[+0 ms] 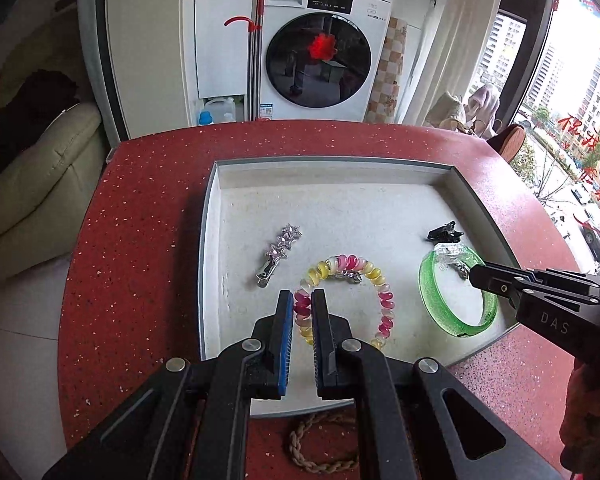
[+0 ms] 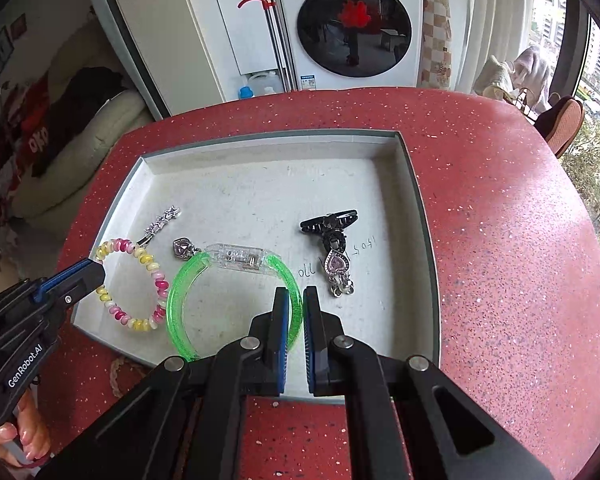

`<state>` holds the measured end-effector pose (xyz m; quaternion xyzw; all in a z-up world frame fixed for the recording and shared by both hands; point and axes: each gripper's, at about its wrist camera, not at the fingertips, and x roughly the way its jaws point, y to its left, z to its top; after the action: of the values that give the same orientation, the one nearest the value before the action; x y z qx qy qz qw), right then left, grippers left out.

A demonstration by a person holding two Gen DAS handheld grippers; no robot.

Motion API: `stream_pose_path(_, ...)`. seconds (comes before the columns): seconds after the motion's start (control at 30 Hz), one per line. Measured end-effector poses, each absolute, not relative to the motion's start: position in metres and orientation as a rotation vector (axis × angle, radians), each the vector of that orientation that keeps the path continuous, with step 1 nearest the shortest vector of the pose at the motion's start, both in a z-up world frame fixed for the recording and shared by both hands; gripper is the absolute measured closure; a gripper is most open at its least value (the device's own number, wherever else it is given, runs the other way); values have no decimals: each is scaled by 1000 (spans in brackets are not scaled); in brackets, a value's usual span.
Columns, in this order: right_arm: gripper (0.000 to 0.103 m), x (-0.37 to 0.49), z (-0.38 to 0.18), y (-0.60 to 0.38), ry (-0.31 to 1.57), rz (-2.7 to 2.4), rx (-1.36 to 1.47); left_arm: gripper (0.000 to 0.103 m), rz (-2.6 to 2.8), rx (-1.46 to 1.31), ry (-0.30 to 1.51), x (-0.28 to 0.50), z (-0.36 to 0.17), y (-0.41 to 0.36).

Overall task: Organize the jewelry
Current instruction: 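Carry the green bangle and beaded bracelet into the grey tray and open both tools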

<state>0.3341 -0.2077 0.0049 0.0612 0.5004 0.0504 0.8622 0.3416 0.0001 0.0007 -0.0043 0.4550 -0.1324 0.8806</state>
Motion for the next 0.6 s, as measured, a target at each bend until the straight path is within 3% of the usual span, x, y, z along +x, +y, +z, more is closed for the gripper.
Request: stream_pose_path(0.6, 95, 374, -23, -214, 1077, 25, 101, 76, -210, 114, 1019, 380, -37, -28)
